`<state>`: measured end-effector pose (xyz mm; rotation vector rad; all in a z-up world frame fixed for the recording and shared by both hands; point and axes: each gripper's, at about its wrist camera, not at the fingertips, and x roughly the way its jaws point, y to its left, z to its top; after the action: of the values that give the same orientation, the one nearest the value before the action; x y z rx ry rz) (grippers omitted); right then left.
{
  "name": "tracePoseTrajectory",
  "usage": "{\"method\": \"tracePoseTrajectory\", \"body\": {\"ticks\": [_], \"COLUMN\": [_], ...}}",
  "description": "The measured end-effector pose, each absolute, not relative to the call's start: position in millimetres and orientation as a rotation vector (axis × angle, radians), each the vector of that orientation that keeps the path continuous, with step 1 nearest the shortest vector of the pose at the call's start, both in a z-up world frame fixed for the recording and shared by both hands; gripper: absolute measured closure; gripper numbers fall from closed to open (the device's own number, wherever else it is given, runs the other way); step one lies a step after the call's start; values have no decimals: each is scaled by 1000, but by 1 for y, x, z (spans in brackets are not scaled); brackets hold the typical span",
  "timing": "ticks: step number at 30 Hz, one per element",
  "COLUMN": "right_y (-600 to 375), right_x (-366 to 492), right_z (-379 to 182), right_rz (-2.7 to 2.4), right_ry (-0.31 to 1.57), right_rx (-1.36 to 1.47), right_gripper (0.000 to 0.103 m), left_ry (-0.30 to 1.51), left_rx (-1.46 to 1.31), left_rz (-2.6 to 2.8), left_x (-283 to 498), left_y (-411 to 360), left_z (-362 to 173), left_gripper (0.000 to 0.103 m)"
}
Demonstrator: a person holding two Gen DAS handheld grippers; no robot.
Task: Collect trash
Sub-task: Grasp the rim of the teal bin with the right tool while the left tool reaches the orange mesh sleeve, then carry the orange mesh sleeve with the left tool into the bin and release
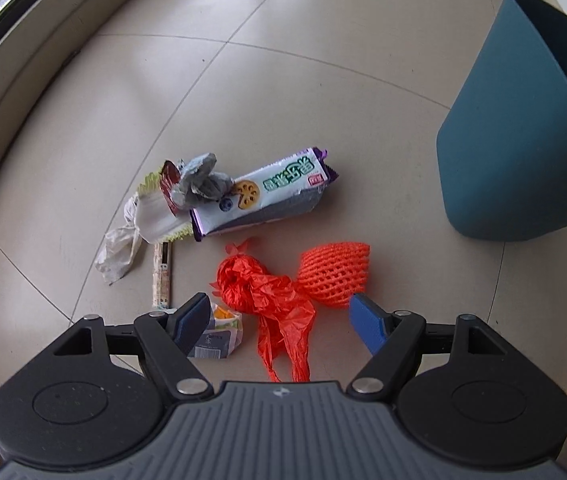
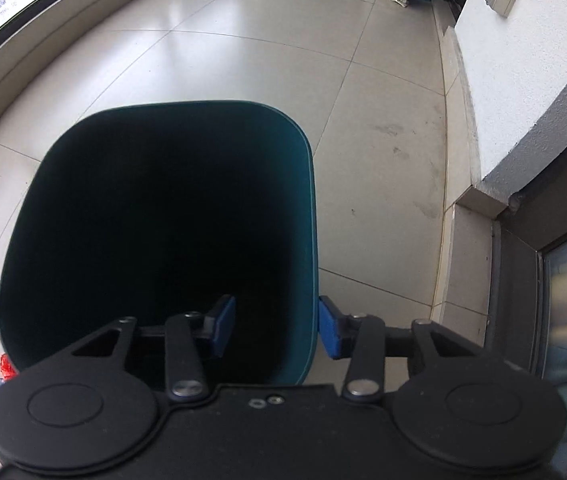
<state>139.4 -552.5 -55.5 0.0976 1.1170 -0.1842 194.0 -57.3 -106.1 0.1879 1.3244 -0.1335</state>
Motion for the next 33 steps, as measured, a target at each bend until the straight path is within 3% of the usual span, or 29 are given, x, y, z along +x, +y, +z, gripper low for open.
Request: {"method": "tracePoseTrajectory", "body": {"ticks": [9, 25, 29, 30, 33], "right_y": [-556, -552, -551, -551, -549], "right_x": [147, 152, 154, 154, 154], "right_z": [-71, -69, -70, -70, -69], "right_rz": [-246, -294, -308, -310, -321], "right_ry": [1166, 1175, 1175, 1175, 1173], "right_rx": [66, 61, 60, 57, 52], "right_gripper": [96, 95, 95, 95, 94], "left_ry": [1371, 1506, 1534, 1536, 1532], "left_rx": [269, 304, 304, 308, 302], "left_rz": [-272, -303, -312, -313, -315], "left_x": [211, 262, 267, 268, 271], "left_y": [-85, -106, -107, -106, -103], "left_z": [-177, -265, -281, -283, -285], "left_gripper": [27, 28, 59, 71, 87]}}
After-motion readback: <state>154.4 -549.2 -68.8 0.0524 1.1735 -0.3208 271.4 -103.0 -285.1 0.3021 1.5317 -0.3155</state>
